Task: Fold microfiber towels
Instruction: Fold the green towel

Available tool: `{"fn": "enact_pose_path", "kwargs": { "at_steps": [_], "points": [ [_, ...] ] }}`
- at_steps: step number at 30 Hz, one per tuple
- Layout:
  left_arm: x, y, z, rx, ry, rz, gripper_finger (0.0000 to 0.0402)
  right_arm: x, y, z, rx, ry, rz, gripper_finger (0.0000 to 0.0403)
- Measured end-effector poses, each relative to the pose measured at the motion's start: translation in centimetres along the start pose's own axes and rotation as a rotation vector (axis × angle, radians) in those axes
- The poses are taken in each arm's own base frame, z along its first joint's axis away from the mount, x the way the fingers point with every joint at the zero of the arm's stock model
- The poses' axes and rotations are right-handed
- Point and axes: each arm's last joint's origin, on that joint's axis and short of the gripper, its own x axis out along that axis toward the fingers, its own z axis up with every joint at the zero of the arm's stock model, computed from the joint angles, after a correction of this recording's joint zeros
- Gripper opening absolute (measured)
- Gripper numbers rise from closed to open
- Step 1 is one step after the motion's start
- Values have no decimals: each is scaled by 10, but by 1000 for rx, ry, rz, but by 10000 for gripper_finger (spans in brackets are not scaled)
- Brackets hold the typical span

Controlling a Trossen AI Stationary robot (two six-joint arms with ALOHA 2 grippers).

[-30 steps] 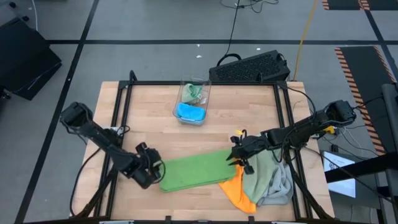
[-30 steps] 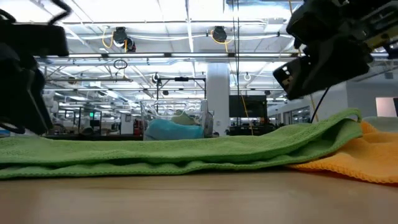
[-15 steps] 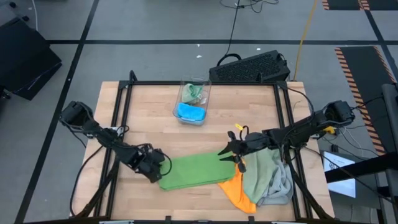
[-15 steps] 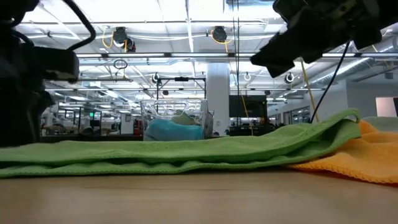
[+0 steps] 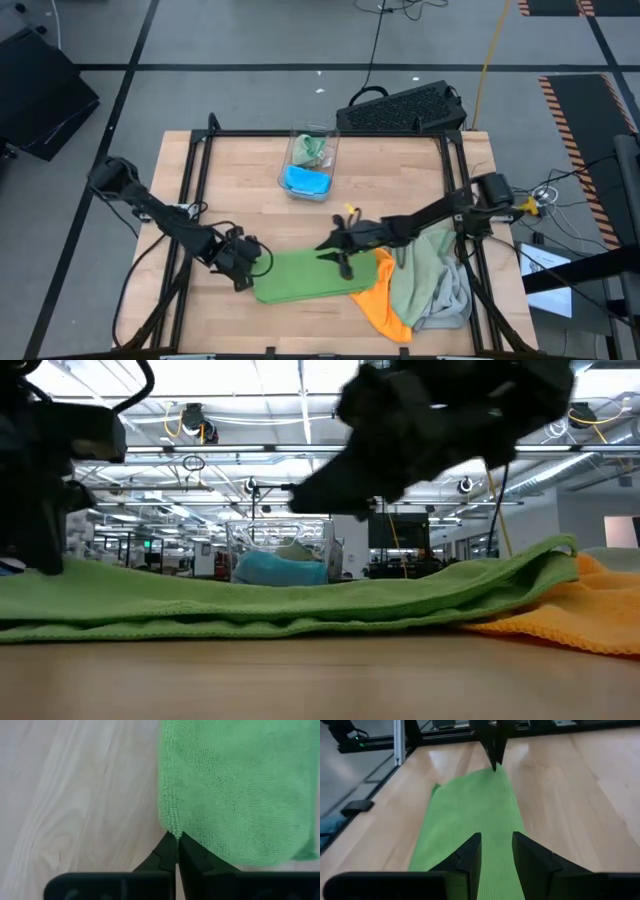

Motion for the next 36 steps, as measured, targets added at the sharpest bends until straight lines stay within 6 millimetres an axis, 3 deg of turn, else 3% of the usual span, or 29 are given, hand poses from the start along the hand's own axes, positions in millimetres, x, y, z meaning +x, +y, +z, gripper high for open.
{"fn": "enact_pose_path", "kwargs": {
  "at_steps": [7, 15, 20, 26, 31, 36],
  "points": [
    [-14, 5, -6, 23, 18, 7, 5, 42, -12, 30, -69, 135, -20, 100],
    [-25, 17, -29, 16, 192, 140, 6, 33, -18, 42, -140, 244, -45, 100],
    [-29, 21, -38, -8, 247, 202, 7, 29, -22, 32, -98, 359, -97, 106],
    [-35, 31, -46, -89, 319, 330, 5, 22, -25, 9, -28, 490, -126, 159],
    [-35, 32, -47, -129, 368, 323, 9, 19, -27, -1, -18, 511, -176, 198],
    [-37, 30, -45, -180, 406, 300, 4, 16, -28, -2, -36, 497, -177, 212]
  ]
}}
